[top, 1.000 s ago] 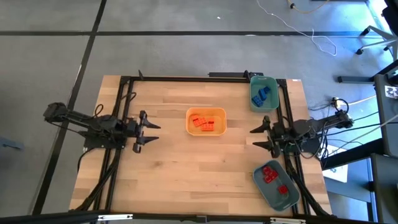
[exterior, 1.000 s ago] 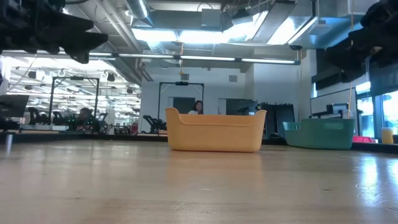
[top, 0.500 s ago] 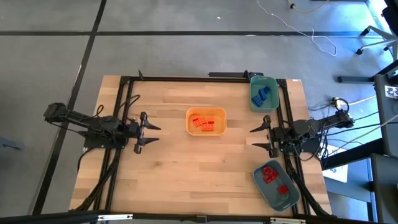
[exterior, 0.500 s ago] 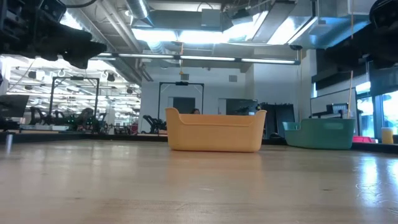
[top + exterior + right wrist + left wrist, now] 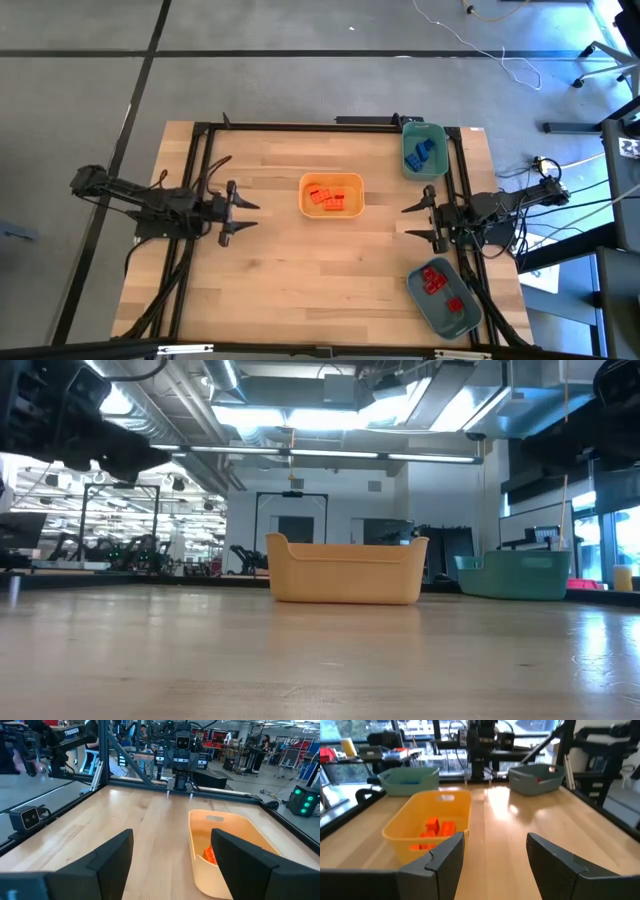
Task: Sort & place blocks by color
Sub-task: Return to Home Position
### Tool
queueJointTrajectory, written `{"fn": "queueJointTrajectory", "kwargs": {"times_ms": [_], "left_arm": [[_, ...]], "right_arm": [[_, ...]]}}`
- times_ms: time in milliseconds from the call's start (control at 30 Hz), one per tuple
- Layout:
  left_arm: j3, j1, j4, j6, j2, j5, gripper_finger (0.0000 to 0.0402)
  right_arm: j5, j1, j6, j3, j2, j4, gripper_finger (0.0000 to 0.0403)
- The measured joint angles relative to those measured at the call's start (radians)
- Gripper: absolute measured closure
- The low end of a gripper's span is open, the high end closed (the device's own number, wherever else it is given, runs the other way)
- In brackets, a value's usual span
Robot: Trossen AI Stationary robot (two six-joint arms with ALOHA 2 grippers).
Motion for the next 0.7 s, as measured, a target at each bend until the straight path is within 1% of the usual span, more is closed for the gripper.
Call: {"fn": "queueJointTrajectory", "kwargs": {"times_ms": [133,700], "left_arm": [[0.0,0.0,-0.035,0.004,0.0,0.0,0.0195],[0.0,0.0,-0.035,0.005,0.0,0.0,0.0195]], "right_arm": [[0.0,0.0,0.002,0.0,0.0,0.0,0.0134],[0.0,0.0,0.001,0.0,0.0,0.0,0.0134]]}}
